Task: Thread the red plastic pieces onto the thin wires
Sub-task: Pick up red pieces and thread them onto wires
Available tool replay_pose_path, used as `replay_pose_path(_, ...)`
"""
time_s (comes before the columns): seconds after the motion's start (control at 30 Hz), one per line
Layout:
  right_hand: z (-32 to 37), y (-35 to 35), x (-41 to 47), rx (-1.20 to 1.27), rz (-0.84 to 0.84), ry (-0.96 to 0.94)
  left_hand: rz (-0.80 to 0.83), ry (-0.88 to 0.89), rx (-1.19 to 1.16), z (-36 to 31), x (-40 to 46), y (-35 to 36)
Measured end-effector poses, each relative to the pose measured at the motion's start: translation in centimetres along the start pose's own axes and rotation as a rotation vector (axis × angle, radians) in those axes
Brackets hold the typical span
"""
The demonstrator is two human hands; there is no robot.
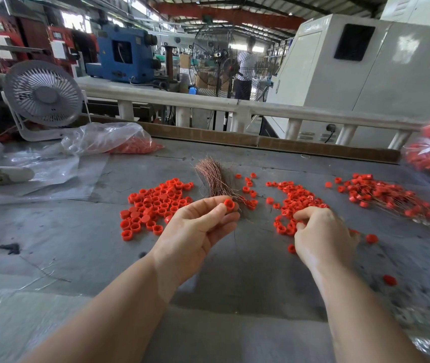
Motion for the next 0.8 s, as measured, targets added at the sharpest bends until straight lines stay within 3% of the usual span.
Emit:
replay_pose_path(0.47, 0.4, 0.1, -0.5, -0.018, 0.113, 0.014, 0.005, -0.015, -0.041, 0.0, -0.1, 0.2)
replay_pose_path(0.7, 0.5, 0.3, -0.4, -0.154, 0.065, -0.059, 0.029, -0.033, -0.062, 0.0, -0.1, 0.6)
replay_pose_path(0.8, 1.5, -0.8, -0.4, 0.071, -0.037, -0.158, 0.040, -0.036, -0.067, -0.1, -0.2, 0.6)
Point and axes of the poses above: each hand's wrist, its own x-axis towards the middle knuckle, its own y-axis out of the palm, z = x × y, the point moved 8 cm from there along x, towards the middle knuckle, and after that the axes turned 2 degrees about -x, right-handed, at the moved point
